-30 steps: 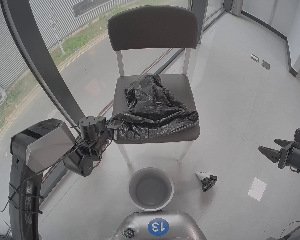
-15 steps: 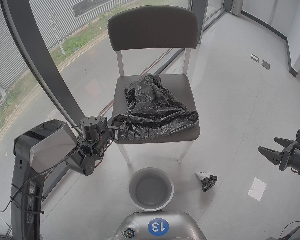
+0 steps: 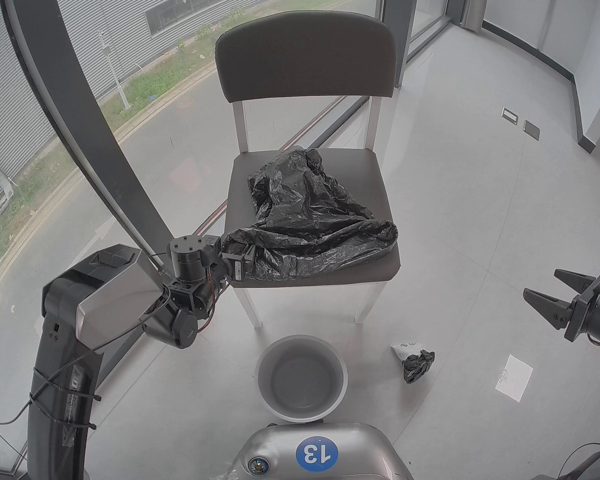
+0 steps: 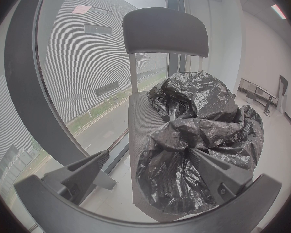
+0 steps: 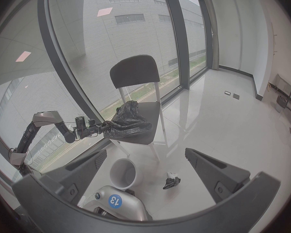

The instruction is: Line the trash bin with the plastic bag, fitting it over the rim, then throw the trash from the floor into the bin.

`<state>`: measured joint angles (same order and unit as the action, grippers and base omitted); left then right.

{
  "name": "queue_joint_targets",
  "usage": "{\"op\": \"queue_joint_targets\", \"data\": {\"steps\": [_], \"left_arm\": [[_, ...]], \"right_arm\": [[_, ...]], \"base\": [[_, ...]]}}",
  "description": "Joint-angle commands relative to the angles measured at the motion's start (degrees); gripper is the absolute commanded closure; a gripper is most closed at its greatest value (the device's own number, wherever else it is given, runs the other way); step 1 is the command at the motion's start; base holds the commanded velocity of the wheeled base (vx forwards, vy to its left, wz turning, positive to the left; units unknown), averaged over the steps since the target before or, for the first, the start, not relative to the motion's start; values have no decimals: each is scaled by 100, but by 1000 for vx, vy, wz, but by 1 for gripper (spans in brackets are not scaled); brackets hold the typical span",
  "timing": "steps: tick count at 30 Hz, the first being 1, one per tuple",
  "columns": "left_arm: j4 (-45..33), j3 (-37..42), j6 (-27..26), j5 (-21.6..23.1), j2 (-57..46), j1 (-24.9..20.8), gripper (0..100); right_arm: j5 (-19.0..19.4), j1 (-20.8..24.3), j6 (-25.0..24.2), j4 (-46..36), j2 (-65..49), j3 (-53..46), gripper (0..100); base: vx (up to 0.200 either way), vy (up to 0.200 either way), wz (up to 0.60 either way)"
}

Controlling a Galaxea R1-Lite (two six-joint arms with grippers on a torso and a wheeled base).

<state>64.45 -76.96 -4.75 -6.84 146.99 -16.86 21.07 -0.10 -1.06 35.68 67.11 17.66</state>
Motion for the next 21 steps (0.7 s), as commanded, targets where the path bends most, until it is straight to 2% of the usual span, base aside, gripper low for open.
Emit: {"op": "queue_joint_targets", "data": {"steps": [1,21], "left_arm": [[-12,-30,1,-2,84,7,0],[-284,-452,-43,-2,207,42,0]], "right_arm": [[12,1,1,0,-66,-9,0],[20,-8,1,0,-154,-17,0]], "base": [[0,0,0],[0,0,0]]}}
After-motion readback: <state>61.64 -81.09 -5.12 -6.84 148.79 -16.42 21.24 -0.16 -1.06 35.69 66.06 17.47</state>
